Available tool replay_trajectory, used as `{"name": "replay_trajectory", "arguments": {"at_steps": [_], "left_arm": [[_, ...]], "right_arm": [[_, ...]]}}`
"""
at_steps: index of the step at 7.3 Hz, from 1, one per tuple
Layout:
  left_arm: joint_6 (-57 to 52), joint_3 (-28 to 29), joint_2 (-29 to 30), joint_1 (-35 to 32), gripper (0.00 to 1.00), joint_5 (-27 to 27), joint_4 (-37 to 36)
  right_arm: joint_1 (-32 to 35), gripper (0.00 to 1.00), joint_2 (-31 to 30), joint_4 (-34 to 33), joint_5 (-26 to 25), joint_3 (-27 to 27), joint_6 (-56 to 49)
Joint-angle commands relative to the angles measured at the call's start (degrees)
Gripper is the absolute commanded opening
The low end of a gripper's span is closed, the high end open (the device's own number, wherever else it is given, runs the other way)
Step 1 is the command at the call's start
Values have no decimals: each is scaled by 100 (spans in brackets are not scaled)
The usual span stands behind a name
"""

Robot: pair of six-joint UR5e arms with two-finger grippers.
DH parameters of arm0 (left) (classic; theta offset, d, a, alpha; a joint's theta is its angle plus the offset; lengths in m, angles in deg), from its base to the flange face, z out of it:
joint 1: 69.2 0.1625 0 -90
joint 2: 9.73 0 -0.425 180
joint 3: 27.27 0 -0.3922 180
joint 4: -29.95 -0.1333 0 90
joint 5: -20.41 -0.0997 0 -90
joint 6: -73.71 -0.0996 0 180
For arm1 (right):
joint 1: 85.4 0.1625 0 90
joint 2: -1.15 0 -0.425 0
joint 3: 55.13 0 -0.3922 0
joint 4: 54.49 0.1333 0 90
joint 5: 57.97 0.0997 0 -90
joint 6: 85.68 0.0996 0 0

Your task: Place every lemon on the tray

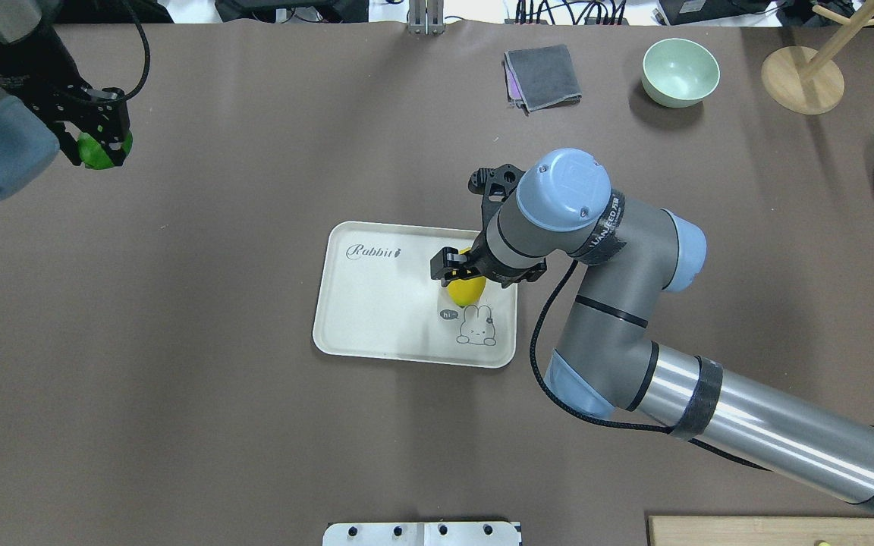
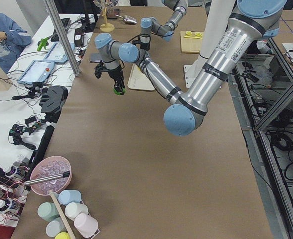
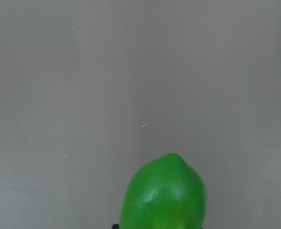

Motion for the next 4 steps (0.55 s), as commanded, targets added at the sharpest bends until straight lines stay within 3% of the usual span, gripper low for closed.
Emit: {"name": "replay_trajectory", "arguments": {"at_steps": [1,3,4], "left_arm": [[575,345,564,329,0,173,41],[1696,565,996,917,0,138,408],[2460,775,1163,1164,0,103,828]], "right_arm": [[227,100,-27,-26,-10,151,-21],[963,100,-900,-96,148,1104,-29],[1681,100,-1506,-114,610,1589,-99]]}}
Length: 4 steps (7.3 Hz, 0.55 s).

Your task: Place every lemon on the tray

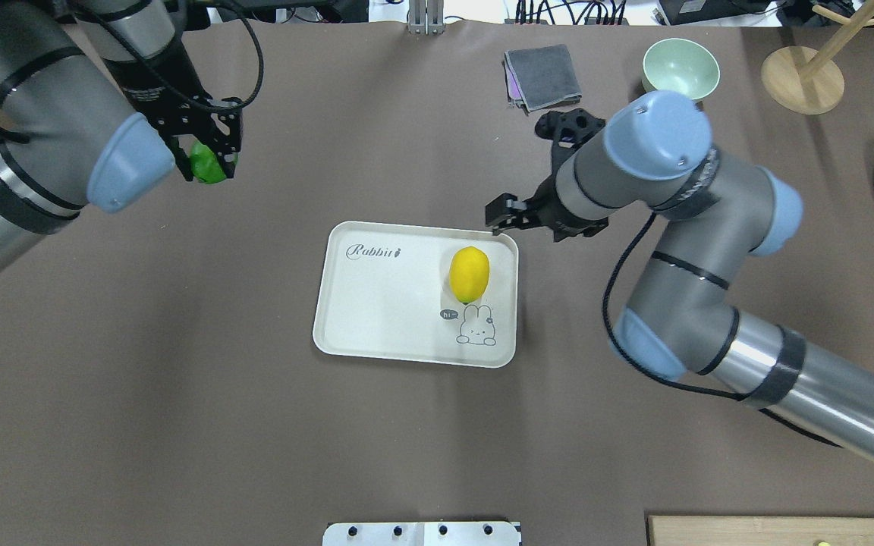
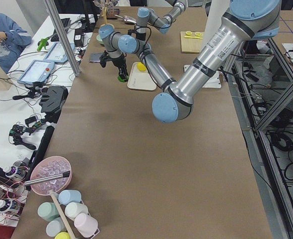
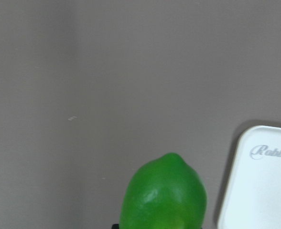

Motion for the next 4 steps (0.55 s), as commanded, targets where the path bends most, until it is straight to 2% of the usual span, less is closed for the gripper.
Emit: {"name": "replay_trajectory", "arguments": {"at_steps": [1,2,3,4], "left_arm": [[1253,480,380,607,0,-103,708],[1666,1083,790,732,0,-261,1181],[1861,1585,1108,872,0,-341,1368],[1967,1746,1085,1100,0,-655,1753]], "right_arm": [[1549,100,-991,-147,1066,687,-555],[2079,100,-1220,-548,1447,679,-1404],[2267,100,-1501,-831,1442,696,-1961],[2408,100,-1939,-842,1363,627,-2706]]}}
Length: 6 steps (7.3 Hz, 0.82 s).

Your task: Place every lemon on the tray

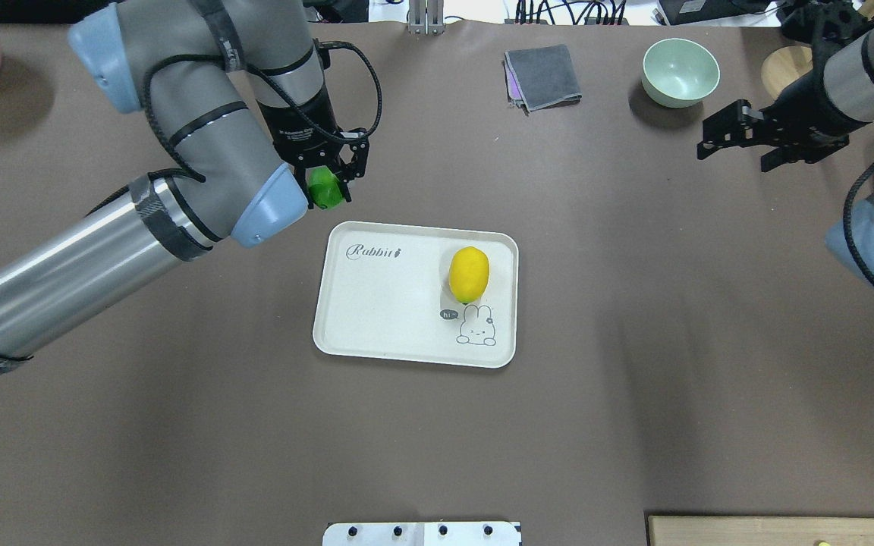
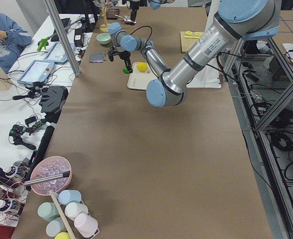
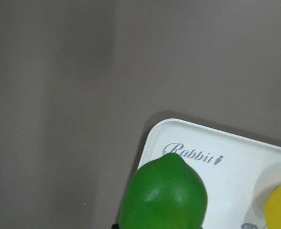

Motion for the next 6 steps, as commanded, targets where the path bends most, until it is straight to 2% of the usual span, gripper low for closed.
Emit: {"name": "replay_trajectory", "arguments": {"at_steps": [1,2,3,4,6], "left_arm": [[289,349,39,341,0,-354,636],[307,367,-15,534,0,-502,655],[333,358,-50,736,0,-808,777],[586,323,-259,860,0,-838,1083],[843,349,-428,1001,0,-847,1446]], "right_arm": [[654,100,-794,-243,-63,-239,-1855],[1241,100,-797,-453,-2,-658,-2649],[1639,100,-771,-568,24,-915,-3387],[1947,100,-771,-761,33,-1039,-3830],[2266,100,-876,-921,7,-1285,-3931]]}}
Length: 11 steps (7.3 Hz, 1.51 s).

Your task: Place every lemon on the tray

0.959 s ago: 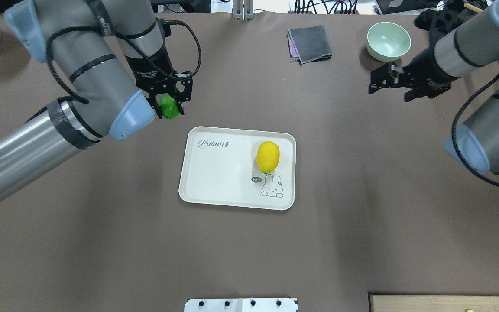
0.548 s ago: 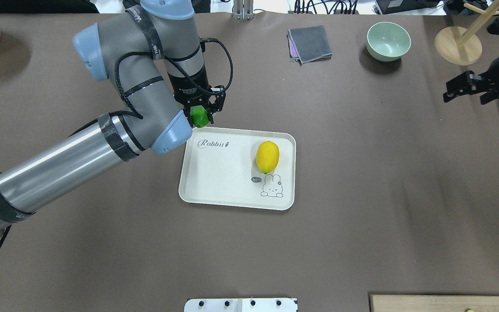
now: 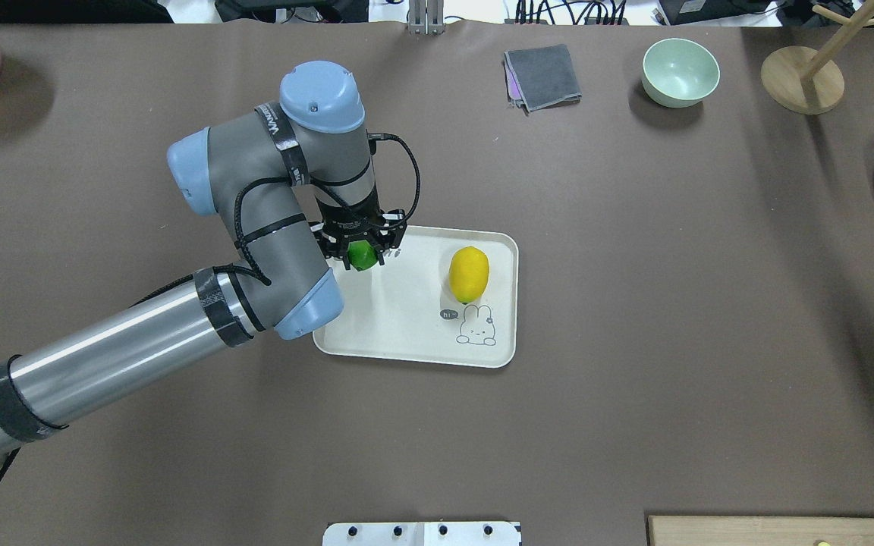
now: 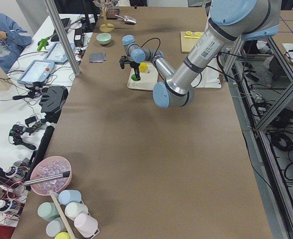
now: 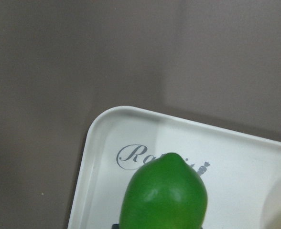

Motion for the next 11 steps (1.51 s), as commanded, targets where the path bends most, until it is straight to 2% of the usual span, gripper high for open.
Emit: {"name": "replay_trajectory", "arguments": {"at_steps": [1,2,3,5,6,8,9,11], "left_arm": [[116,26,-136,92,7,-21,214],[107,9,-171,92,80,-21,214],[107,-35,-163,92,98,-21,205],[98,-332,-171,-126,98,49,-65],[-67,-883,-363,-424,98,345,-624],[-1913,-2008,-1405,-1056,98,409,-1426],[-2689,-2431,-2176,-1303,98,409,-1464],[-4131,-2515,-3129,-1952,98,427,-1430]], "right_arm": [[335,100,-135,-81,8,-376,-137],[528,100,-284,-64,17,-413,-138],[617,100,-564,-11,17,-370,-138],[679,100,-575,-11,61,-387,-59],[679,100,-584,-11,9,-335,-50],[688,100,-575,-11,17,-325,-41],[688,100,-575,-11,17,-325,-41],[688,100,-575,-11,43,-299,-41]]}}
